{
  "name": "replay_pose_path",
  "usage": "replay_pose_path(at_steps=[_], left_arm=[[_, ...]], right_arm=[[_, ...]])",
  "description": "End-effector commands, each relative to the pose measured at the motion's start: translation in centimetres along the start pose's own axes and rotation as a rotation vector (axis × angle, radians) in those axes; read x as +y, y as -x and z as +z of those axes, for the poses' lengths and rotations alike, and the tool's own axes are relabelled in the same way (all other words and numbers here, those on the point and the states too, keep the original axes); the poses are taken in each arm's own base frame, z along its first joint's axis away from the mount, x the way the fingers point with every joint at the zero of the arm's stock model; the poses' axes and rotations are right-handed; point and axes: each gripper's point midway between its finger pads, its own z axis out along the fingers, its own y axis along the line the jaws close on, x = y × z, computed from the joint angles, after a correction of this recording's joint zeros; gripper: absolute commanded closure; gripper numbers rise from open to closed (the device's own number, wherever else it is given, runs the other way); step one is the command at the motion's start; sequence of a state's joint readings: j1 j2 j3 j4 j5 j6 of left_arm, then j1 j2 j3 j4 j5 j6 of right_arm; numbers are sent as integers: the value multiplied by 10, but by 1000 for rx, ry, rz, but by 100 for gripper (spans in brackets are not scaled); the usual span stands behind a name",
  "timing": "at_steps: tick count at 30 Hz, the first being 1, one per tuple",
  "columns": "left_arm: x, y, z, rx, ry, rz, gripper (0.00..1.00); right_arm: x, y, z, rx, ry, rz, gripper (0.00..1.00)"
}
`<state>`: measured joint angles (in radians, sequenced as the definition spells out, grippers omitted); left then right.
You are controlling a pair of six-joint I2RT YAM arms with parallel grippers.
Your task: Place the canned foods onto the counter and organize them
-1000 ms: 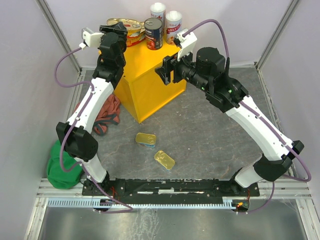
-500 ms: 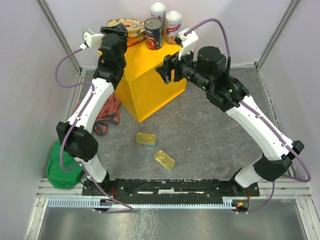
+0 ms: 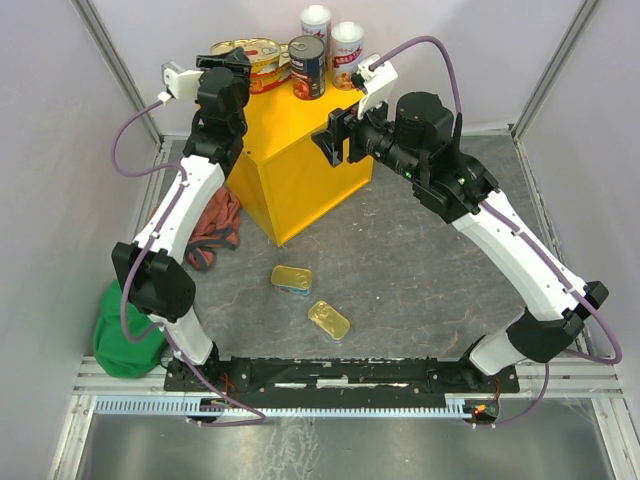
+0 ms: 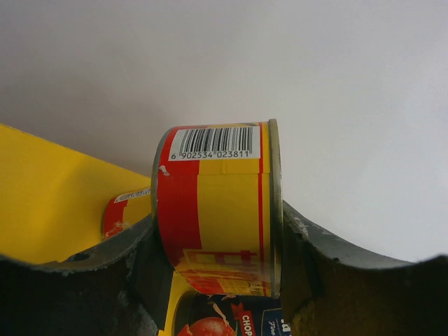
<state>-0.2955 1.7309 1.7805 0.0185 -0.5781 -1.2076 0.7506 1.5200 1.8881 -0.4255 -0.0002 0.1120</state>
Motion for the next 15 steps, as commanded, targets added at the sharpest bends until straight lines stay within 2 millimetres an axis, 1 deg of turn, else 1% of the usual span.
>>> replay_pose_path(at_steps=[1, 6, 11, 15], left_arm=[[-13, 2, 5, 3, -44, -49, 40], [-12, -6, 8, 29, -52, -56, 39], [-7, -14, 10, 51, -42, -63, 39], [-5, -16, 11, 56, -44, -72, 39]], right_arm=[[0, 20, -2, -63, 4, 9, 27], [-3, 19, -1, -62, -4, 7, 27], [-5, 19, -1, -62, -8, 7, 27], [-5, 18, -1, -60, -9, 7, 27]])
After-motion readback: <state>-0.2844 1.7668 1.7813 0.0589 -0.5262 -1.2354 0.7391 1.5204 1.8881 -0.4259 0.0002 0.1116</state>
